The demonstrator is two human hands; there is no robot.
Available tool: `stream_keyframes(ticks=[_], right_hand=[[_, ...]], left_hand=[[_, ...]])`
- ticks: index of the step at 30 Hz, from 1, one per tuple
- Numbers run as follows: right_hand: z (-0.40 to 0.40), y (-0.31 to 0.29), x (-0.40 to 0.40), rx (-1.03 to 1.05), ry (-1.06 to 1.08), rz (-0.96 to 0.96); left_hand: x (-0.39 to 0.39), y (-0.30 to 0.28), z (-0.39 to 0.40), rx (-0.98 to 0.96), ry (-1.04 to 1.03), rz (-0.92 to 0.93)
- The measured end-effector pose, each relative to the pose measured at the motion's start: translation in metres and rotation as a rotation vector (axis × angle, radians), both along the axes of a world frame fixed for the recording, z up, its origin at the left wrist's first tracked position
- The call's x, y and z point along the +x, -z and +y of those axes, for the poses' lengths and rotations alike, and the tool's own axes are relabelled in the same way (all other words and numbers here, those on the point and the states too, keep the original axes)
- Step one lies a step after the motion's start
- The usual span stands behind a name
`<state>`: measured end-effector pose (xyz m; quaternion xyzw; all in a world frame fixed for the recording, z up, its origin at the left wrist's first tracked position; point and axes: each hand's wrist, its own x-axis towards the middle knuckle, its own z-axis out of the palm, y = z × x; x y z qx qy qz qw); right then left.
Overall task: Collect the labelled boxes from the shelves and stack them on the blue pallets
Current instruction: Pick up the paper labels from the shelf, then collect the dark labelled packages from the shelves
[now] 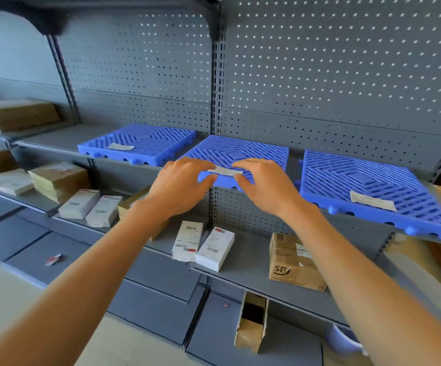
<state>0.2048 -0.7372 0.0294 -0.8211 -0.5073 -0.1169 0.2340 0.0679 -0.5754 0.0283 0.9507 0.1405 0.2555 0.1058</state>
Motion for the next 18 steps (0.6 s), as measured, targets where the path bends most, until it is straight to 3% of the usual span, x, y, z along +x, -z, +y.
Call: stream_keyframes(ticks=[18], right_hand=[[0.257,0.002,-0.221,-0.031,-0.333,0.007]], left_hand=[[-0.273,0.004,0.197,-0.037,-0.378,-0.007]])
